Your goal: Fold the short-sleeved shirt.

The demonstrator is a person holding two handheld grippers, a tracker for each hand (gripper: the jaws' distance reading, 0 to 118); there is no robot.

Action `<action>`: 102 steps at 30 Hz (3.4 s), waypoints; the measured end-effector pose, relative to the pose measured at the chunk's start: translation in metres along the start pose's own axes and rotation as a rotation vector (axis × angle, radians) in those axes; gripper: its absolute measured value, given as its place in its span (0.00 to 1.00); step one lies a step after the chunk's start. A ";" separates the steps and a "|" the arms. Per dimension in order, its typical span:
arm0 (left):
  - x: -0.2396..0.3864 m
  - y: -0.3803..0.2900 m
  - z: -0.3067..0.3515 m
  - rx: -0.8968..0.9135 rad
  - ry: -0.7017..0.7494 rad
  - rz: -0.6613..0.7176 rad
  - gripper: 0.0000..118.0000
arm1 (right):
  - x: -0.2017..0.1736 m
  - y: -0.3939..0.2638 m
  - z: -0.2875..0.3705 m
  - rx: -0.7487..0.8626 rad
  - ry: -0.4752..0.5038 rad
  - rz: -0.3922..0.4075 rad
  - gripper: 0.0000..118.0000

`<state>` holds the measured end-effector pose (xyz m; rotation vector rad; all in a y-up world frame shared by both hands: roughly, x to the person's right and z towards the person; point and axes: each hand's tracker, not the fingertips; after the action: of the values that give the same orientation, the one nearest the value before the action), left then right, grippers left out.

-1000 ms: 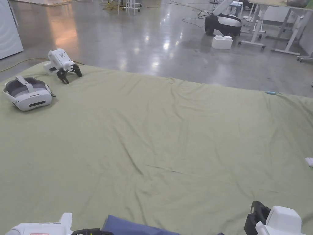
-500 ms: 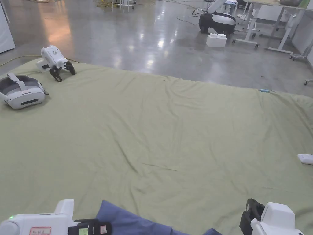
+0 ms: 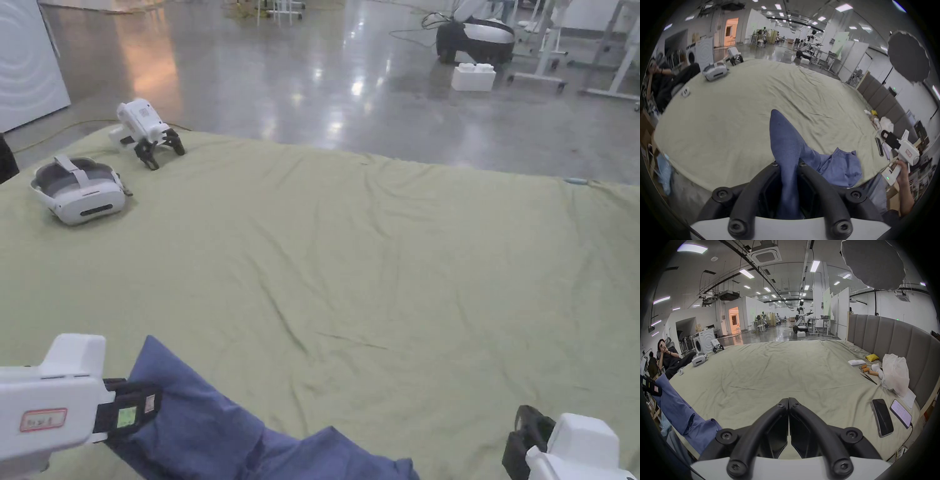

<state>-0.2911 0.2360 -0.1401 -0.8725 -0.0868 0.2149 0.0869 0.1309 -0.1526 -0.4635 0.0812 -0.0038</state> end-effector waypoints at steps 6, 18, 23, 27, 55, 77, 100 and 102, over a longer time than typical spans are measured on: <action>0.062 -0.016 -0.010 -0.021 -0.039 -0.134 0.09 | 0.002 -0.004 0.000 -0.011 0.001 -0.009 0.00; 0.197 -0.087 -0.098 -0.148 -0.081 -0.342 0.09 | 0.017 -0.015 0.007 -0.031 -0.031 -0.022 0.00; 0.226 -0.114 -0.147 -0.198 -0.036 -0.358 0.09 | 0.021 -0.018 0.009 -0.036 -0.046 -0.023 0.00; 0.230 -0.124 -0.155 -0.204 -0.029 -0.364 0.10 | 0.022 -0.019 0.009 -0.041 -0.049 -0.020 0.00; 0.183 -0.086 -0.151 -0.217 -0.394 -0.064 0.02 | 0.019 -0.012 0.020 -0.006 -0.044 -0.012 0.00; 0.099 -0.005 -0.036 0.875 0.293 -0.183 0.01 | -0.041 0.062 0.044 0.448 -0.162 0.069 0.00; -0.019 -0.058 -0.061 0.314 -0.082 0.059 0.13 | -0.128 -0.128 -0.006 -0.115 0.079 0.188 0.00; -0.033 -0.054 -0.068 0.203 -0.221 0.116 0.31 | -0.128 -0.127 -0.008 -0.123 0.083 0.185 0.00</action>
<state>-0.3037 0.1442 -0.1417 -0.6499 -0.2167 0.4218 -0.0391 0.0165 -0.0927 -0.5774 0.2068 0.1646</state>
